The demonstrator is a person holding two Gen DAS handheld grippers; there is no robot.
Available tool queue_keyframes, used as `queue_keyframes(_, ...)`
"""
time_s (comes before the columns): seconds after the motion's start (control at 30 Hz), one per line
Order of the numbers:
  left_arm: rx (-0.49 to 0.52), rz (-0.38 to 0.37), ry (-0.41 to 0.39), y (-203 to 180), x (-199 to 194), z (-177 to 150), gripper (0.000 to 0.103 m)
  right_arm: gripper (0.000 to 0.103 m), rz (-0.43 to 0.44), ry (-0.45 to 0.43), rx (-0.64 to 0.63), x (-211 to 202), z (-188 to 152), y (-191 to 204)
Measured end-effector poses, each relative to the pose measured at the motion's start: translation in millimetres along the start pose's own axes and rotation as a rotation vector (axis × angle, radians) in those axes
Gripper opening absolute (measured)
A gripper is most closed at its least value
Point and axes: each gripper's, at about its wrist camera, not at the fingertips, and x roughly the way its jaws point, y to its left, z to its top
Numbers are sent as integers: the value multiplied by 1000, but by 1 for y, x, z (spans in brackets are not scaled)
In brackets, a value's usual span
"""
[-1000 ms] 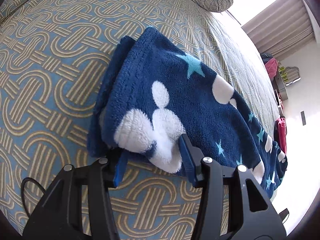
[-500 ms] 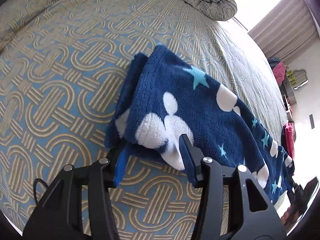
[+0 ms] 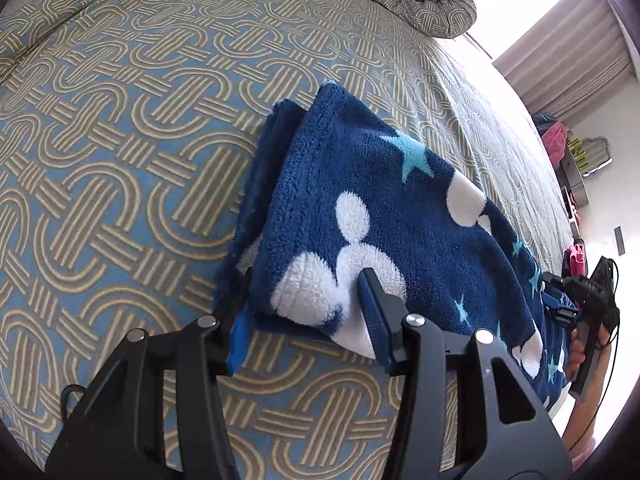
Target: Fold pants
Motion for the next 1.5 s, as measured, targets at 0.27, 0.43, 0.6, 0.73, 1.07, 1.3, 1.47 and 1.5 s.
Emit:
queue_keyframes(0.27, -15, -20, -8, 3, -1, -1, 51, 1, -88, -212, -16, -22, 30, 4)
queue_keyframes(0.43, 11, -19, -2, 3, -2, -2, 51, 21, 114, -70, -351, -34, 2, 63)
queue_keyframes(0.6, 19, -17, 4, 1, -2, -1, 51, 82, -118, 66, -864, 9, -47, 133)
queue_keyframes(0.73, 27, -34, 12, 2, -1, -1, 51, 79, -202, 191, -962, 53, -47, 138)
queue_keyframes(1.07, 37, -53, 9, 6, -1, 0, 51, 11, -262, 145, -732, 71, 2, 144)
queue_keyframes(1.3, -27, -103, 9, 21, -19, 1, 51, 54, -194, 97, -711, 45, -26, 142)
queue_keyframes(1.47, -50, -152, 36, 20, -19, 5, 51, 59, -32, 58, -646, -7, -56, 128)
queue_keyframes(1.5, -49, -162, 45, 18, -18, 6, 54, 62, -9, 74, -660, -8, -68, 131)
